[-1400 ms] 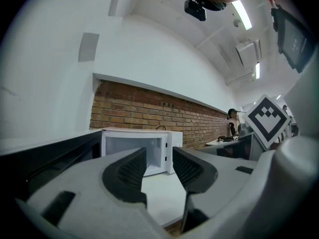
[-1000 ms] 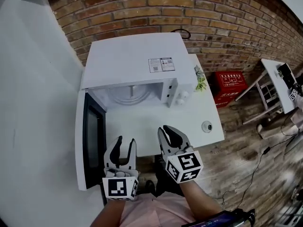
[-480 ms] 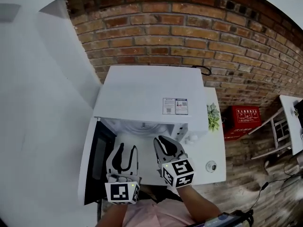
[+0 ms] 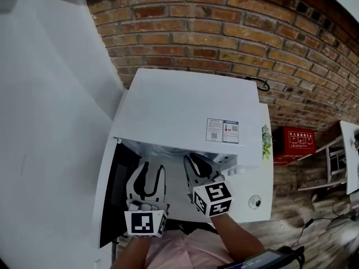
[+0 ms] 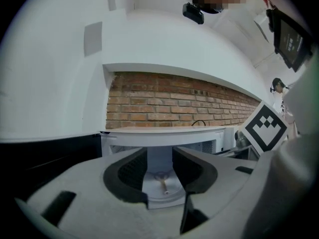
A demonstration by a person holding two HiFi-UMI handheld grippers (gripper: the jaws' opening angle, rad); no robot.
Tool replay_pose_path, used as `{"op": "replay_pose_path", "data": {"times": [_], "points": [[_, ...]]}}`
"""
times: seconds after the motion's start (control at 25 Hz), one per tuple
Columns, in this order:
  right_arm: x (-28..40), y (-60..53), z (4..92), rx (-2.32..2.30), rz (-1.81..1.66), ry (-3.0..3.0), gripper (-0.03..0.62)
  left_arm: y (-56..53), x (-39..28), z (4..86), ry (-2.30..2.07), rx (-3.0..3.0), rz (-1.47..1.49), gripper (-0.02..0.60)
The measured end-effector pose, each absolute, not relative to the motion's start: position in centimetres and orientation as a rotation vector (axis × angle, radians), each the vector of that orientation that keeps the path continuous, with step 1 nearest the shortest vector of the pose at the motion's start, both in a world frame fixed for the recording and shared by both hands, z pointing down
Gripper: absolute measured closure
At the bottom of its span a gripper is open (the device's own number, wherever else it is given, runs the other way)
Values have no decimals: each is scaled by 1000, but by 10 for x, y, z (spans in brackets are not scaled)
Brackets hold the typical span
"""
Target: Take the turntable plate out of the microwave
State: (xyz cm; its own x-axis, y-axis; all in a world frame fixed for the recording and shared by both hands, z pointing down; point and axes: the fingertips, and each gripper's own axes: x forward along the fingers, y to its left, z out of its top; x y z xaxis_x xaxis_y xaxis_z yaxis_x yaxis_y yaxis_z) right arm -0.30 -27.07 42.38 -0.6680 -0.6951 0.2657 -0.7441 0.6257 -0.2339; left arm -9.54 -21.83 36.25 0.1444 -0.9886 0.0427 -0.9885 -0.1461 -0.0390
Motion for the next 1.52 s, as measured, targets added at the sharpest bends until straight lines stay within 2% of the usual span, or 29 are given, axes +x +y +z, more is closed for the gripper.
{"op": "replay_pose_path", "data": {"times": [0.52, 0.8, 0.92, 1.24, 1.36, 1.52], "points": [[-32, -307, 526, 1233, 549, -2480, 503, -237, -121, 439, 2129, -2520, -146, 422], [-49, -312, 530, 1185, 410, -2429, 500, -228, -120, 454, 2118, -2583, -194, 425], [-57, -304, 530, 1105, 362, -2399, 454, -226, -121, 453, 2116, -2596, -206, 425], [-51, -292, 531, 1121, 442, -2380, 470, -222, -117, 448, 2056, -2620, -185, 426], [-33, -281, 532, 1258, 701, -2430, 480, -219, -113, 444, 2029, -2635, -185, 425], [-24, -259, 552, 1358, 1449, -2411, 462, -216, -108, 436, 1989, -2654, -171, 426]]}}
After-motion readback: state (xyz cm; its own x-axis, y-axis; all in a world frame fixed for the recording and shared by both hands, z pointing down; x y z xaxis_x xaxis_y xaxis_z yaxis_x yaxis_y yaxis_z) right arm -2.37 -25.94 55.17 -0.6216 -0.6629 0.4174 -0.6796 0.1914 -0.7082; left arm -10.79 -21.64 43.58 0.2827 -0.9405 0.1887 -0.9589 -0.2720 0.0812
